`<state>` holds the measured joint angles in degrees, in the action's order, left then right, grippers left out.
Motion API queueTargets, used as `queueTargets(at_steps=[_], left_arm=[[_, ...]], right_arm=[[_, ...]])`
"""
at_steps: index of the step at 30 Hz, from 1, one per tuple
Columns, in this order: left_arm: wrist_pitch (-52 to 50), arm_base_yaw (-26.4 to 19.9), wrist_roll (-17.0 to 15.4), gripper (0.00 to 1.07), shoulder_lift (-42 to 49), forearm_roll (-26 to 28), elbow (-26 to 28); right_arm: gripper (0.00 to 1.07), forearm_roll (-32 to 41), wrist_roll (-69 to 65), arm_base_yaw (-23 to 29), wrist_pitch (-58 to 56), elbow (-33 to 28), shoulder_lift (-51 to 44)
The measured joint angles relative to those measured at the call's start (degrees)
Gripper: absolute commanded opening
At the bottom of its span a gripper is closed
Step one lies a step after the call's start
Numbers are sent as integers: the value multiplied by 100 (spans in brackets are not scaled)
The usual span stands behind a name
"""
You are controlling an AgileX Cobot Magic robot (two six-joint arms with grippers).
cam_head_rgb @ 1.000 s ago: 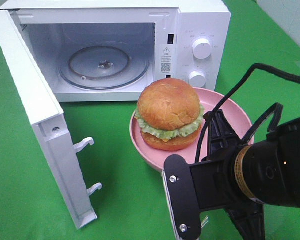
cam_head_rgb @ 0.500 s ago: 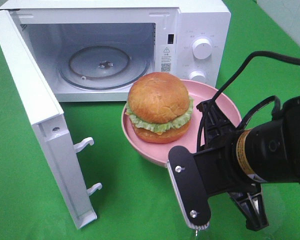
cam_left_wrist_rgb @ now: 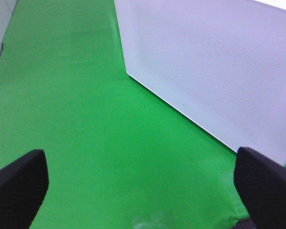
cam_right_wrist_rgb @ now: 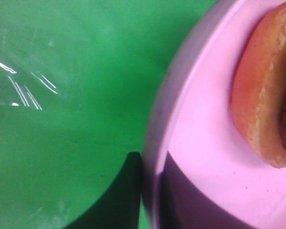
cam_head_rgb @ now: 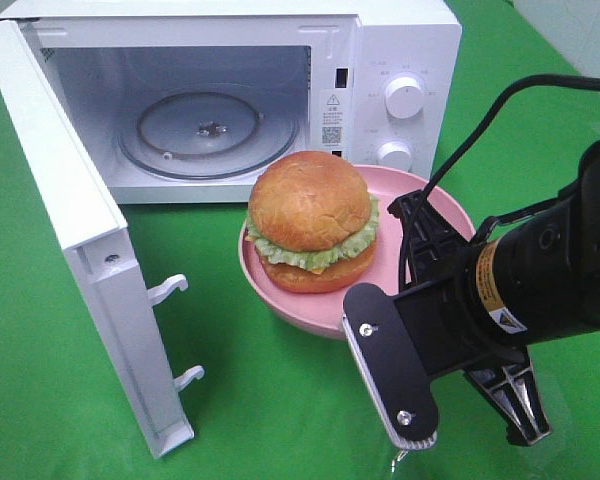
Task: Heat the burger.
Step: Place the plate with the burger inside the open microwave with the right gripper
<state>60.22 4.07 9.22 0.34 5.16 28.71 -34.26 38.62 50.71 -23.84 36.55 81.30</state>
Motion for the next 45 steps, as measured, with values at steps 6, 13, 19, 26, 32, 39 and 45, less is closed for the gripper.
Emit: queueTargets(at_steps=[6, 13, 19, 26, 32, 39, 45], left_arm=[[0, 0, 0, 98, 0, 0, 0], [0, 0, 0, 98, 0, 0, 0], [0, 0, 0, 98, 0, 0, 0], [0, 0, 0, 98, 0, 0, 0], [0, 0, 0, 98, 0, 0, 0], [0, 0, 0, 98, 0, 0, 0], [0, 0, 0, 98, 0, 0, 0]], right_arm=[[0, 630, 733, -23, 17, 0, 0], [0, 1037, 1289, -264, 115, 0, 0], [0, 1816, 2172, -584, 309, 0, 0], [0, 2275, 2819, -590, 539, 0, 0], [0, 2916, 3661, -865, 739, 0, 0], [0, 3380, 4314, -1043, 796, 0, 0], [0, 4217, 5369, -1089, 980, 0, 6]])
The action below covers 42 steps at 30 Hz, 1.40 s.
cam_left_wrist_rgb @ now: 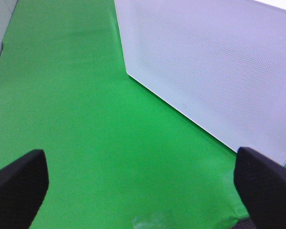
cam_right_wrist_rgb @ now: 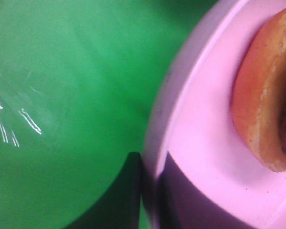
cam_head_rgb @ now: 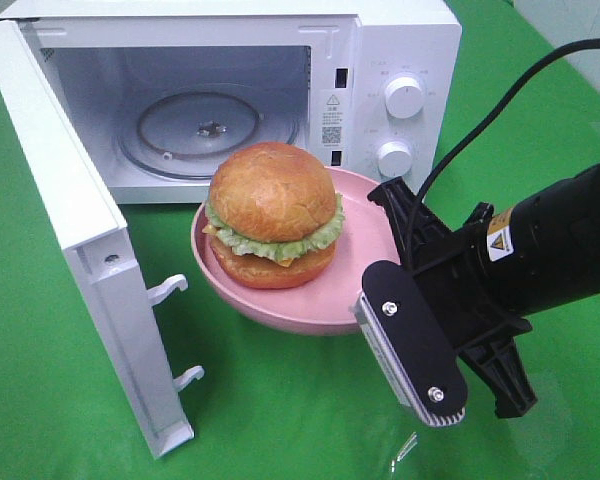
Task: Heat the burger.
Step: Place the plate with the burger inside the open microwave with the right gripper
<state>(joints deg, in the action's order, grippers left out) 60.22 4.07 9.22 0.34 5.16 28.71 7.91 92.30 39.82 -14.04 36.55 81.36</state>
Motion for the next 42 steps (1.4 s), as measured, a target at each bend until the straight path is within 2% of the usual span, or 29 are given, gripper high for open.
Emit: queueTargets(at_steps=[6, 16, 25, 35, 42], left_arm=[[0, 0, 0, 98, 0, 0, 0], [0, 0, 0, 98, 0, 0, 0], [0, 0, 0, 98, 0, 0, 0], [0, 0, 0, 98, 0, 0, 0], [0, 0, 0, 98, 0, 0, 0]], right_arm=[[0, 172, 183, -126, 57, 0, 0], [0, -527, -355, -172, 80, 0, 0], [0, -602, -464, -178, 103, 11, 0], [0, -602, -670, -178, -6, 619, 132], [0, -837, -722, -74, -189, 762, 264]])
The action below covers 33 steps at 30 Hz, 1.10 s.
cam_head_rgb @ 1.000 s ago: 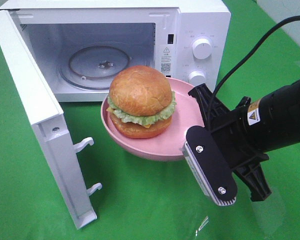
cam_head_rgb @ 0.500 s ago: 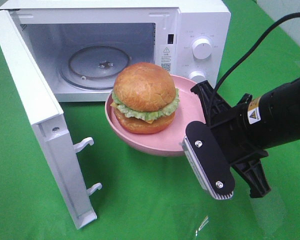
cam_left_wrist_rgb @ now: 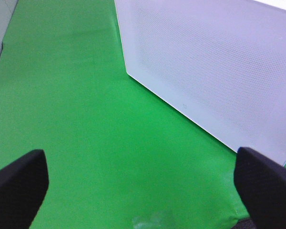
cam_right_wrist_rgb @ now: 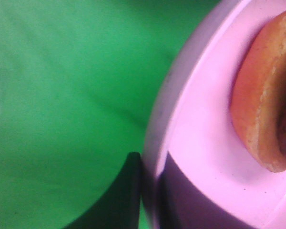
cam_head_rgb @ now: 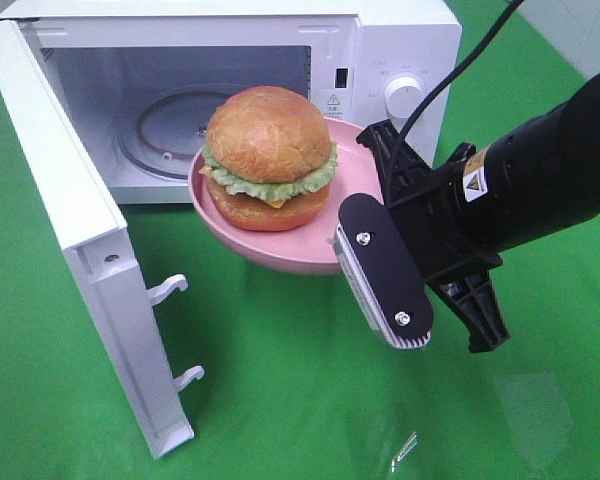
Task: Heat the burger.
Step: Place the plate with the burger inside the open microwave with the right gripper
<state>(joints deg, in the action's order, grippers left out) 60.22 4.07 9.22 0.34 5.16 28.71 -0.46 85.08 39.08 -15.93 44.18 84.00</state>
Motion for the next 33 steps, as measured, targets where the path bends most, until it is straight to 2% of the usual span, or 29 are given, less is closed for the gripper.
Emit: queueTargets(at_steps=[16, 26, 33], left_arm=[[0, 0, 0, 98, 0, 0, 0], [0, 0, 0, 98, 0, 0, 0], [0, 0, 0, 98, 0, 0, 0]], right_arm=[[0, -172, -126, 115, 201, 218, 46], [0, -178, -132, 115, 264, 350, 544], [0, -178, -138, 126, 264, 865, 963]])
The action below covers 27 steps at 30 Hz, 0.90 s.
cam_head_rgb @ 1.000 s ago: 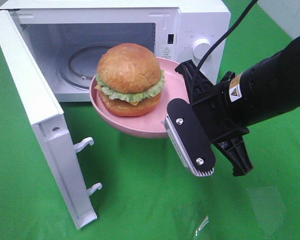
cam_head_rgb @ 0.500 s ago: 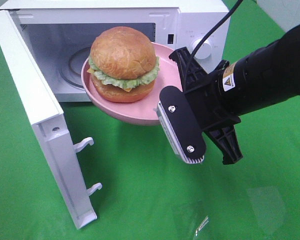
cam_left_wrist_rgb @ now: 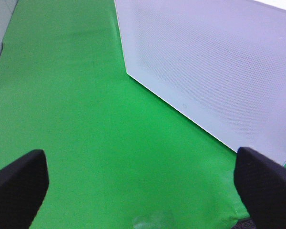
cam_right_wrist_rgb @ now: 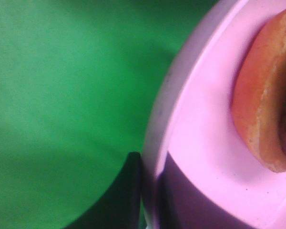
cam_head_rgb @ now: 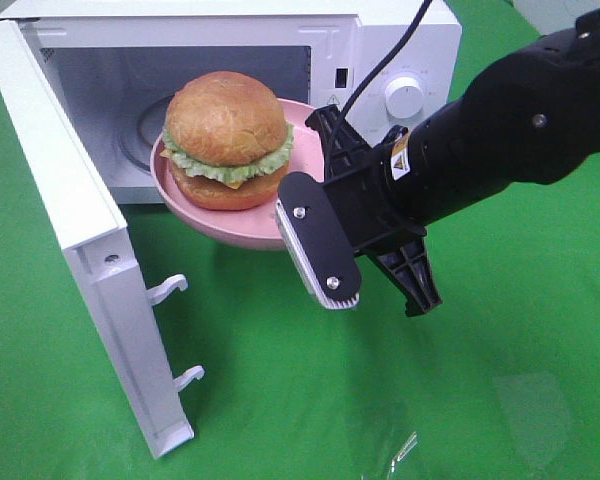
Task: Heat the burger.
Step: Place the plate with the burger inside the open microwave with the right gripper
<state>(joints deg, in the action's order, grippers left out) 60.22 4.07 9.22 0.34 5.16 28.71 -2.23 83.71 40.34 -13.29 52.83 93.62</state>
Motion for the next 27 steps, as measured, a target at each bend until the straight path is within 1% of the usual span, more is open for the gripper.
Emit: queueTargets(at_steps=[7, 21, 27], left_arm=[[0, 0, 0, 98, 0, 0, 0], [0, 0, 0, 98, 0, 0, 0], [0, 0, 0, 98, 0, 0, 0]], right_arm=[[0, 0, -52, 34, -29, 424, 401], [0, 6, -92, 40, -69, 894, 831], [0, 6, -92, 103, -229, 1220, 1077]])
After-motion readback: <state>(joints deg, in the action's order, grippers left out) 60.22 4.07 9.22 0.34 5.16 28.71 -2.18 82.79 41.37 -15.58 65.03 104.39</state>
